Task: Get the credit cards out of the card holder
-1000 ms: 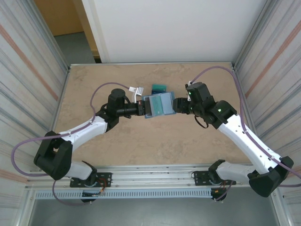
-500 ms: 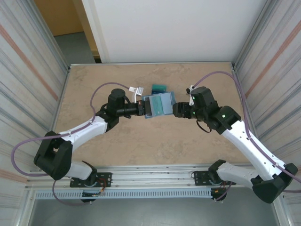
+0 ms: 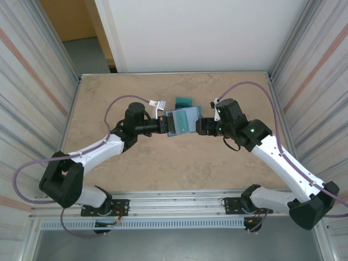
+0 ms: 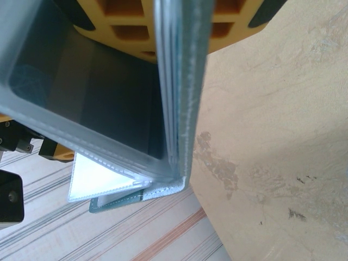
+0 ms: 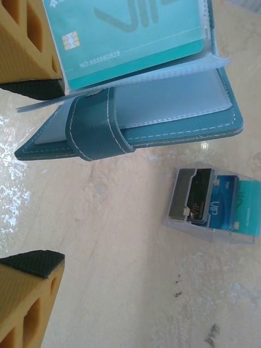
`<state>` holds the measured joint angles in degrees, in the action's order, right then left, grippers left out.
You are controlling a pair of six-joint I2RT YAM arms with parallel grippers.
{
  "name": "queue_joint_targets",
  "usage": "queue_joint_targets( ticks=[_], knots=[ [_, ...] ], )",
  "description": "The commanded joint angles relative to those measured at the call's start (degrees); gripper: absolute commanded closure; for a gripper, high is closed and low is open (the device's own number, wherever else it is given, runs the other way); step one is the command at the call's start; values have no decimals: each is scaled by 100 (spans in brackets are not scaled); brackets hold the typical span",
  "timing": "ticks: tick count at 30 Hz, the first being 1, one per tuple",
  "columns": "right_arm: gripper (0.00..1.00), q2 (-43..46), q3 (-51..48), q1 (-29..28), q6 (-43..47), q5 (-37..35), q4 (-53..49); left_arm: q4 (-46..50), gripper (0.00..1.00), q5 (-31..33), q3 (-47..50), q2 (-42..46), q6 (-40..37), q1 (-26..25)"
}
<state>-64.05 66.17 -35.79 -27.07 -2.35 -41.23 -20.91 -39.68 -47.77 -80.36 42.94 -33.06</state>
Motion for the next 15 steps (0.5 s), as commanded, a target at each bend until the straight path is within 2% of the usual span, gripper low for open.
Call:
queue_joint_targets(
  ticks=[1, 6, 15],
  knots=[
    [27, 203, -59, 152, 219, -264, 17, -203, 100, -206, -43, 49, 13, 40],
    [30, 288, -238, 386, 328, -107, 83, -204, 100, -233, -68, 55, 13, 44],
    [30, 212, -503, 380, 525, 624, 615, -196, 100, -251, -119, 5, 45, 41]
  ],
)
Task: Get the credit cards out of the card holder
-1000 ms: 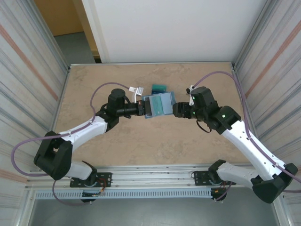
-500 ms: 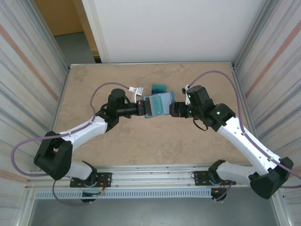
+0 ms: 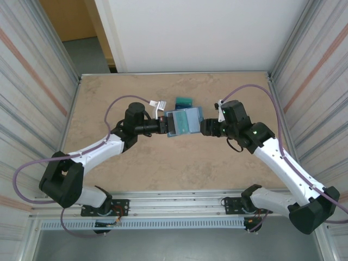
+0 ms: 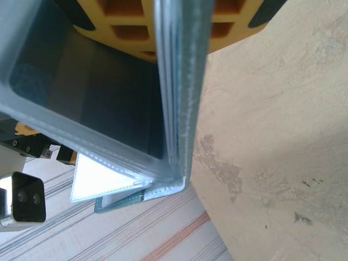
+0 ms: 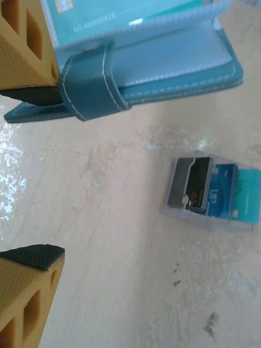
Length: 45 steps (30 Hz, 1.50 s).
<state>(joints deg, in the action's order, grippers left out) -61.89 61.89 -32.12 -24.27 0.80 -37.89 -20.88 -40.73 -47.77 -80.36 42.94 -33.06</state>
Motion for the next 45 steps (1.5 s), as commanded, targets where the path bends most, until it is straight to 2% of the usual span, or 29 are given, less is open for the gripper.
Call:
queue_joint_targets(
  ticks=[1, 6, 13, 21, 25, 29, 32, 35, 40, 45],
  knots=[
    [30, 6, -104, 13, 271, 331, 309, -211, 100, -146, -118, 3, 52, 38],
    [29, -13, -255, 13, 354, 234, 445, -223, 100, -192, -153, -24, 61, 39],
    [28, -84, -308, 45, 377, -603, 676, -181, 100, -318, -165, -17, 66, 42],
    [25, 174, -514, 142, 450, -897, 1442, -156, 100, -409, -111, 20, 44, 17],
    [24, 287, -578, 160, 307, -1345, 1494, -135, 100, -431, -102, 35, 20, 6],
    [30, 476, -627, 346, 8, -1692, 1247, -89, 100, -397, -107, 49, -4, 3],
    [37, 768, -749, 574, -209, -1440, 1127, -90, 100, -367, -108, 38, -4, 2],
    [37, 984, -781, 700, -425, -1057, 956, -90, 100, -356, -127, 0, -13, 9],
    [25, 1270, -635, 764, -559, 33, 839, -84, 100, -344, -148, -62, -13, 13],
    [11, 1268, -430, 786, -649, 629, 746, -108, 100, -367, -154, -97, -14, 10]
  ],
)
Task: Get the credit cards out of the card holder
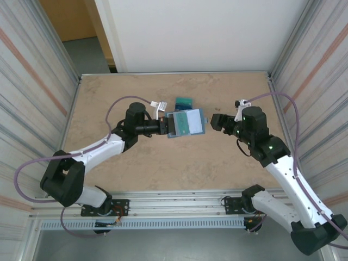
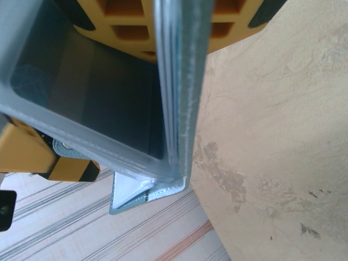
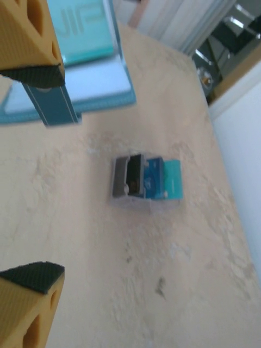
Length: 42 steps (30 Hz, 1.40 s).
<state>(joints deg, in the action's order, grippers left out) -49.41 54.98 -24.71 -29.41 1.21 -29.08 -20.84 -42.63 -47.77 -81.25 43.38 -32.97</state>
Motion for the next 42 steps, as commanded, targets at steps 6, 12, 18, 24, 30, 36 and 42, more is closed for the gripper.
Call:
queue_joint_targets(
  ticks=[6, 12, 18, 24, 30, 36, 42],
  knots=[
    [1, -314, 377, 44, -6, 1179, -69, -76, 100, -164, -154, 12, -79, 8],
    [5, -896, 449, -260, 219, 1282, -64, -73, 100, -166, -163, 9, -84, 1],
    [22, -1366, 487, -494, 343, 1435, 144, -69, 100, -225, -188, -15, -85, -3],
    [48, -1706, 523, -526, 286, 1428, 303, -70, 100, -255, -149, 47, -66, 1],
    [85, -1441, 342, -401, 156, 1805, 573, 45, 91, -91, -10, 235, -62, 54],
    [100, -1374, 106, -333, -90, 2286, 868, 22, 80, -22, 180, 360, -5, 148],
    [100, -1525, -30, -595, -229, 1835, 833, 317, 64, 418, 615, 763, 55, 399]
  ],
)
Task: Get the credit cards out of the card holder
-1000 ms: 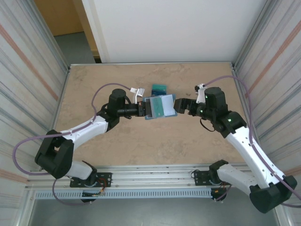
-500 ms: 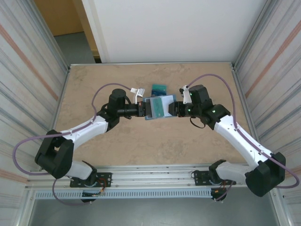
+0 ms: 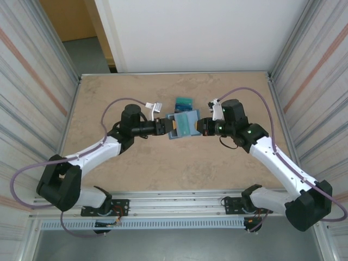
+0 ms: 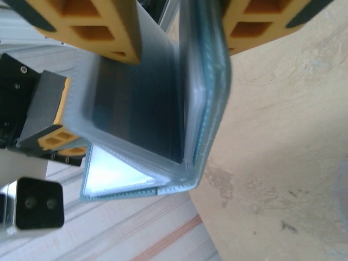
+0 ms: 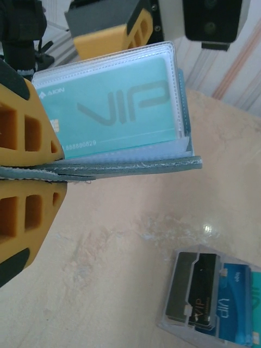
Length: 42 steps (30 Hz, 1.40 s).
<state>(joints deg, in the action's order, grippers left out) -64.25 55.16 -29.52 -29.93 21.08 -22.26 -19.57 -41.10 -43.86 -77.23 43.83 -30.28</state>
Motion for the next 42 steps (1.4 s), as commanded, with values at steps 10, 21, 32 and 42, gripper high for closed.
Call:
queue_joint_targets(
  ticks=[10, 21, 32, 42],
  knots=[
    [100, -761, -213, -802, -982, -485, 686, 2465, 44, 2923, 643, 1853, -292, 330],
    [100, -2161, 154, -1155, -1424, -356, 617, 2968, 1, 3185, 424, 1577, -769, 59],
    [100, -2482, -160, -740, -1292, -478, 513, 3516, 1, 4781, 68, 563, -1680, -836],
    [94, -2817, -211, -729, -1303, -776, 468, 2899, 1, 5407, -106, -1090, -1853, -1445]
  ],
)
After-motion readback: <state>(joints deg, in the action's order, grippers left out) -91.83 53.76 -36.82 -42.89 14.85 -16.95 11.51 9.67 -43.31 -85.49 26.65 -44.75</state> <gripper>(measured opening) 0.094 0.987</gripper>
